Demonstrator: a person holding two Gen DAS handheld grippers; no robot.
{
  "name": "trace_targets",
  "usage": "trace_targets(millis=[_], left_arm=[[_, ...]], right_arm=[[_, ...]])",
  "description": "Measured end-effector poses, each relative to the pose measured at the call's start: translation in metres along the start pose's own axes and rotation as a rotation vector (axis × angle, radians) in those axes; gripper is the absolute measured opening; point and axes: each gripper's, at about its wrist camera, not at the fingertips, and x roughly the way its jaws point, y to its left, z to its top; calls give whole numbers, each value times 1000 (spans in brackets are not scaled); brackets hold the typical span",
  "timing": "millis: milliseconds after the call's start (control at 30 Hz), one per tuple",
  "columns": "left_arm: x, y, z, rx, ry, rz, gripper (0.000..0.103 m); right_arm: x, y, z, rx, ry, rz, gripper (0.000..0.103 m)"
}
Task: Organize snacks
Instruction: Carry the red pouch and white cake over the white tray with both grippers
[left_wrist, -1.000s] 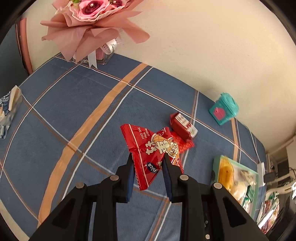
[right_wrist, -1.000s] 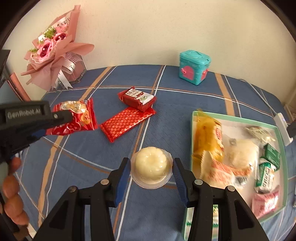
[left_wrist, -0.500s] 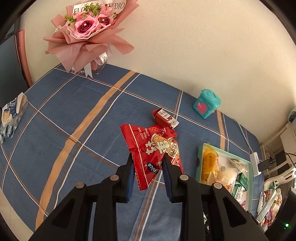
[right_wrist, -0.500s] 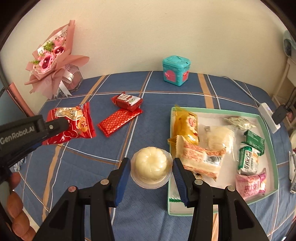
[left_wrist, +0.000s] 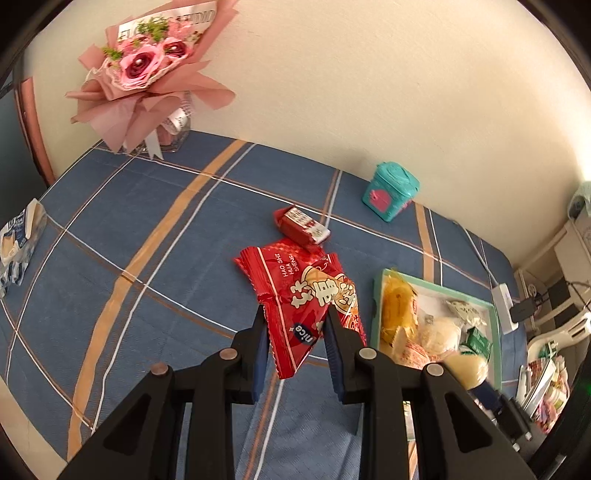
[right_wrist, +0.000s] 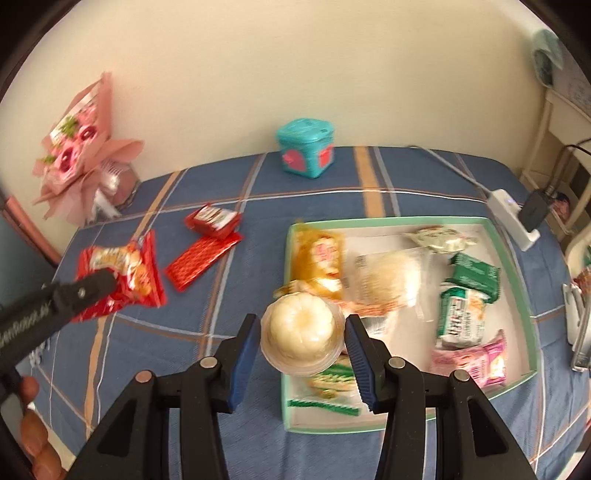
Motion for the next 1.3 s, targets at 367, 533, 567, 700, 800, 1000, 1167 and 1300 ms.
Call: trace_targets(millis=[367, 533, 567, 700, 800, 1000, 1167, 1300], left_arm=[[0, -62, -19, 172, 27, -50, 29], [-1, -94, -36, 272, 33, -75, 29], [-1, -99, -39, 283, 39, -86, 29], [1, -113, -50, 322, 67, -121, 29], [2, -124, -57, 356, 78, -130, 29], [10, -137, -70, 408, 111, -131, 29], [18, -140, -75, 429, 135, -117, 29], [25, -140, -77, 434, 153, -106, 30]], right_arm=[[-3, -94, 6, 218, -10, -88, 50], [-9, -133, 5, 300, -19, -130, 50], [-11, -139, 4, 311, -21, -135, 50], [-16, -156, 3, 345, -23, -149, 50], [-16, -163, 2, 356, -23, -153, 50], [-8, -162, 0, 349, 12, -142, 50], [2, -154, -2, 318, 39, -138, 50], [14, -147, -5, 291, 76, -136, 50]])
